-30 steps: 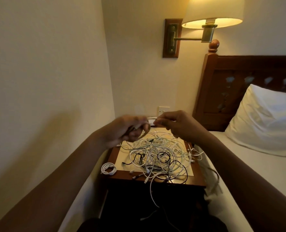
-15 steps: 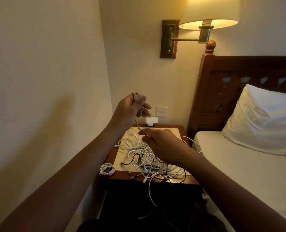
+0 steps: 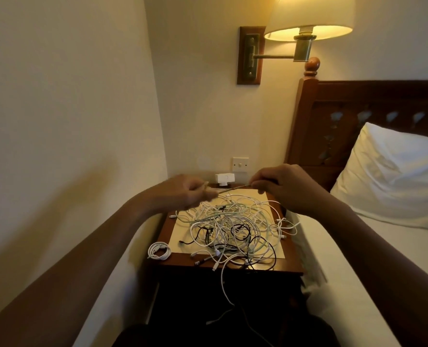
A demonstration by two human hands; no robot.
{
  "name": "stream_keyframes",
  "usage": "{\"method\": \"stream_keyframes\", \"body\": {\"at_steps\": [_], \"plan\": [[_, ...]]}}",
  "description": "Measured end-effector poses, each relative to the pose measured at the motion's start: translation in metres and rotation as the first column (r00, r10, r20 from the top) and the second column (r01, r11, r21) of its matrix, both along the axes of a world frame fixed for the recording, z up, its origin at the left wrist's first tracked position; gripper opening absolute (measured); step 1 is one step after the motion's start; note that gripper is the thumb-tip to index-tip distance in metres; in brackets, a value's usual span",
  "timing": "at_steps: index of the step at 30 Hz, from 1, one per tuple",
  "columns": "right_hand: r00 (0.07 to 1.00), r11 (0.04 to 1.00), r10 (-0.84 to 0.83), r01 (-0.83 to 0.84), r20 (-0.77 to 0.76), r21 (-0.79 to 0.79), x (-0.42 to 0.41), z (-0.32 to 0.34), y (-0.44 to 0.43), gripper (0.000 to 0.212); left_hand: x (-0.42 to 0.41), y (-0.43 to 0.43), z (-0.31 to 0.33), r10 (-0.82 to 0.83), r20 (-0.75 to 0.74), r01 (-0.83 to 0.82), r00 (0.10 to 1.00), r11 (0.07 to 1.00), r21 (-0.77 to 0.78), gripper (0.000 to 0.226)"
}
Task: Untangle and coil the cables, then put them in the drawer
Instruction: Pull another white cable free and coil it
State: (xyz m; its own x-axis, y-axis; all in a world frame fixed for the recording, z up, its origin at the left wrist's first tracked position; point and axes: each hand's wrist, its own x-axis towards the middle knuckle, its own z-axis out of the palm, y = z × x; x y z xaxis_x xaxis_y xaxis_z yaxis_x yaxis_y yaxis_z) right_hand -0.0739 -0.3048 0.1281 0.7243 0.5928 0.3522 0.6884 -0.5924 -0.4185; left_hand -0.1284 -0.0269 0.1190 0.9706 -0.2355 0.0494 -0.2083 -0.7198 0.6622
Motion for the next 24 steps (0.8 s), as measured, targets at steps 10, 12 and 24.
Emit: {"method": "stream_keyframes", "body": {"at_steps": [10, 12, 24], "plan": [[0.962, 0.969, -0.11, 0.049, 0.249, 0.242, 0.002, -0.026, 0.024, 0.015, -0.014, -0.025, -0.012, -0.3, -0.115, 0.052, 0.947, 0.494, -0.868, 0.02], [0.977, 0.94, -0.12, 0.055, 0.177, 0.336, -0.004, -0.029, 0.028, 0.014, -0.015, -0.031, -0.016, -0.324, -0.111, 0.015, 0.939, 0.362, -0.932, 0.023], [0.828, 0.686, 0.256, 0.208, -0.499, 0.697, -0.017, -0.049, 0.044, 0.013, -0.02, -0.05, -0.026, -0.051, -0.214, -0.166, 0.975, 0.471, -0.866, 0.031]]}}
